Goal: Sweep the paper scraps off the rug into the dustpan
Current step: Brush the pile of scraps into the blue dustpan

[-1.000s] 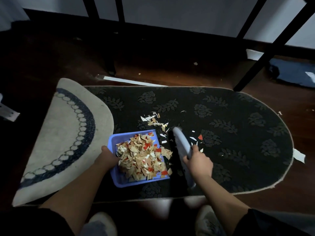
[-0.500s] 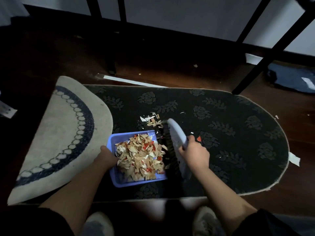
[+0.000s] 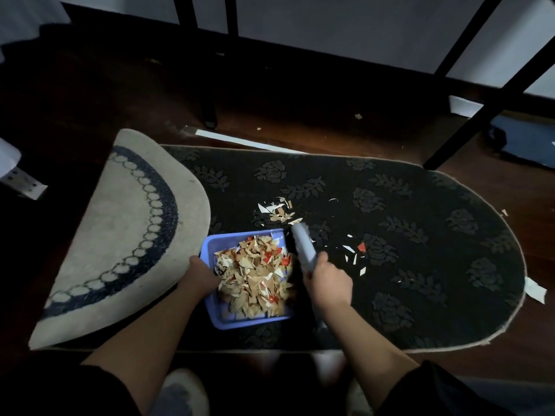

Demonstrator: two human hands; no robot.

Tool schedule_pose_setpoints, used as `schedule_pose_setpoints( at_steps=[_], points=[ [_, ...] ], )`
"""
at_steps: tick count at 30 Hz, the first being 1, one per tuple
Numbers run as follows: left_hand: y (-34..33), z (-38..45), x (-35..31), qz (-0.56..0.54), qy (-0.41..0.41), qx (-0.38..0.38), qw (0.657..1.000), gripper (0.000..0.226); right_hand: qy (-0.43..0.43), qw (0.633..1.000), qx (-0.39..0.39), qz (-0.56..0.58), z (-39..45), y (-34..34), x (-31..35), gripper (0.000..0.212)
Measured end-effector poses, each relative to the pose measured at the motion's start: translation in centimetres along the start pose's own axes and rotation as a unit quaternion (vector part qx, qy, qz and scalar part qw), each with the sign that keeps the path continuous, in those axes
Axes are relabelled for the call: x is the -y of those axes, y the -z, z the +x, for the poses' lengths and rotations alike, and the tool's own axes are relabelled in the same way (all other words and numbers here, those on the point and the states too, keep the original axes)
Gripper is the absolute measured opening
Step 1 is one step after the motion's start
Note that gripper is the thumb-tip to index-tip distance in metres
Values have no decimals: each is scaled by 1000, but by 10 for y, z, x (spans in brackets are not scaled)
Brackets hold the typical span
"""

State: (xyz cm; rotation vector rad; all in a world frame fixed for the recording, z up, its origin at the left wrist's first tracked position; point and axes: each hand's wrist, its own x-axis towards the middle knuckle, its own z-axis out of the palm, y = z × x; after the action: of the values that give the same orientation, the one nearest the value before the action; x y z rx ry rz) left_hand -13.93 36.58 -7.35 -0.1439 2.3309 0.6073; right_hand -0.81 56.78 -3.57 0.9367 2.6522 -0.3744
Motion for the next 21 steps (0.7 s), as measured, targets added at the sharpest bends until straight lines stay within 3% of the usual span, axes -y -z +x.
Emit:
schedule_pose_setpoints(
  at_steps=[10, 21],
  points=[
    [6, -2, 1, 3, 18, 17, 1000, 73, 97, 995, -1, 10, -27, 3, 72, 22],
    [6, -1, -7, -63, 79, 13, 995, 71, 100, 992, -67, 24, -22, 42, 47, 32]
  ],
)
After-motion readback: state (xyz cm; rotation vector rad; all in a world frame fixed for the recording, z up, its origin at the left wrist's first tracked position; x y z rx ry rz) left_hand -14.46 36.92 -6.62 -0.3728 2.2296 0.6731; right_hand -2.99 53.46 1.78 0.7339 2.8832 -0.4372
